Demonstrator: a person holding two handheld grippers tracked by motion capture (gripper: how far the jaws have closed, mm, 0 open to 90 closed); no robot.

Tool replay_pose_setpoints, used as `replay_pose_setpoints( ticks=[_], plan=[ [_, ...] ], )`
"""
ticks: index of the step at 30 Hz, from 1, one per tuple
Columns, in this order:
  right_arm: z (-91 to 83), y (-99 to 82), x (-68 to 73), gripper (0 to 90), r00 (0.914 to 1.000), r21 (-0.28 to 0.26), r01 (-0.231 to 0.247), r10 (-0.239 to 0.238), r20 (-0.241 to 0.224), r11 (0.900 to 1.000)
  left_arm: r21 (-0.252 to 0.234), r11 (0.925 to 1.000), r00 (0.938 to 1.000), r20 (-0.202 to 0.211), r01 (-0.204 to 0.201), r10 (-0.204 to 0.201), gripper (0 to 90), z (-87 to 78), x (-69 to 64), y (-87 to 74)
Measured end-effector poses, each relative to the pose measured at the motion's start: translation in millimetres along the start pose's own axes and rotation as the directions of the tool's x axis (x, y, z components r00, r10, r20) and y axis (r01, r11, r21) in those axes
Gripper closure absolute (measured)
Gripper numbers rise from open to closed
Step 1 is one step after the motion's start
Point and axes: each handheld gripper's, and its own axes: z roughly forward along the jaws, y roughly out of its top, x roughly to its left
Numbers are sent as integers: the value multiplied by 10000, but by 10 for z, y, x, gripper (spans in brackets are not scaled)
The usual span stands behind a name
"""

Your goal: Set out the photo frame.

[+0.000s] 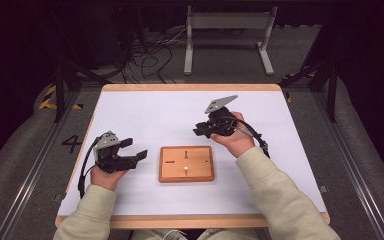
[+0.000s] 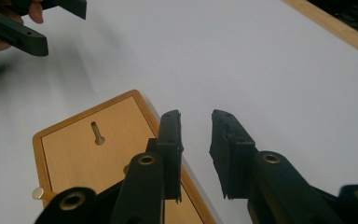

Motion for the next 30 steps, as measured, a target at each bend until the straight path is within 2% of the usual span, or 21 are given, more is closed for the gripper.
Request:
replay_pose_setpoints(
  ticks=[1,6,9,10,12,13,16,19,21,22,23,24,26,29,30],
  plan=[
    [-102,-57,-30,702,9999,-317,-93,95,62,9995,-19,10000,10000,78,-56,56,220,1,-10,3],
    [-244,-192,-47,658,9998,-574,-140,149,150,9983,-24,9996,9995,176,-280,281,220,10,-36,12],
    [-332,-305,-26,609,9997,-805,-2,22,257,9968,-1,9998,9993,296,-213,213,220,17,-59,19],
    [-354,-331,-21,601,9997,-864,-33,54,239,9963,-14,9993,9990,262,-361,362,220,23,-58,21],
    [-384,-365,-15,591,9996,-931,-72,98,275,9956,3,9995,9990,317,-323,323,218,34,-70,17],
    [-448,-451,-5,574,9990,-1123,-151,197,392,9936,39,9993,9989,281,-379,378,208,39,-72,18],
    [-496,-551,9,571,9985,-1304,-260,320,442,9911,-213,9987,9989,130,-454,457,180,43,-90,28],
    [-528,-610,18,566,9981,-1549,-392,461,412,9871,-318,9982,9982,297,-502,512,200,25,-91,37],
    [-585,-700,27,560,9962,-1752,-471,591,635,9834,-345,9977,9978,272,-590,600,212,25,-86,41],
    [-605,-730,30,560,9955,-1847,-463,606,728,9817,-276,9986,9987,218,-454,460,213,29,-99,38],
    [-623,-763,29,560,9948,-1973,-479,645,786,9792,-268,9981,9984,84,-554,556,215,35,-98,43],
    [-630,-786,27,559,9944,-2016,-511,686,806,9781,-228,9981,9983,48,-572,574,219,37,-104,47],
    [-654,-829,16,554,9938,-1725,-336,513,987,9844,-162,9981,9982,66,-601,602,239,33,-123,57],
    [-708,-881,-12,568,9932,-1898,-524,709,921,9804,-201,9982,9982,207,-563,567,258,29,-162,71],
    [-717,-889,-17,573,9928,-1914,-540,733,950,9800,-200,9975,9972,311,-678,684,261,31,-168,84]
  ],
)
